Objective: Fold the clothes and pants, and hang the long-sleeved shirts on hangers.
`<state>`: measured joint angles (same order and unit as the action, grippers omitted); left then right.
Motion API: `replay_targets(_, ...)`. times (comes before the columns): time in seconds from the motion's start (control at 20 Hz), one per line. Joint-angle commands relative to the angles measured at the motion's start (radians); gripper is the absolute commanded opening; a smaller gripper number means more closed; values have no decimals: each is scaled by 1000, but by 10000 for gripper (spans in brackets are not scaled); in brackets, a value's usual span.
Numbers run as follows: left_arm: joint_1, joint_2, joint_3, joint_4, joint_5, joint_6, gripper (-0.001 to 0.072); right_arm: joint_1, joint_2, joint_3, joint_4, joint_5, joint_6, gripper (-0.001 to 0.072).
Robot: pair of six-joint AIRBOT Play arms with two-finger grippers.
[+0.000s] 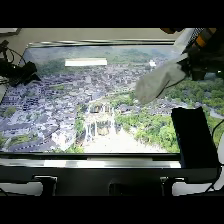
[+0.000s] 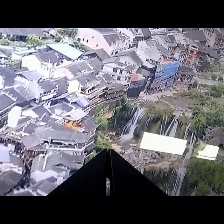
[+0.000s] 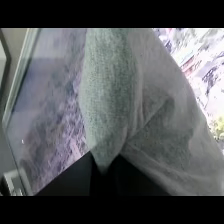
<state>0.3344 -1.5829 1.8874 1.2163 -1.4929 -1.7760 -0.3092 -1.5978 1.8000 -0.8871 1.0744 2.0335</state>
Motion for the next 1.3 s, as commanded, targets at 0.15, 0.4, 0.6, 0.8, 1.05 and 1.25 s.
replay_targets(0.15,1,-21,0,0,0,0,17,-87,46,98,-264,-7,482,32)
replay_targets(0.4,1,-24,0,0,0,0,17,-87,68,98,-402,26,759,31)
replay_targets(0.6,1,-24,0,0,0,0,17,-87,115,98,-541,180,875,31)
replay_targets(0.8,1,-24,0,0,-18,0,17,-87,152,97,-696,444,892,32)
replay_targets(1.05,1,-24,0,0,-57,5,17,-87,166,97,-864,777,803,33)
replay_targets(1.25,1,-24,0,0,-80,23,17,-87,208,94,-922,776,707,33)
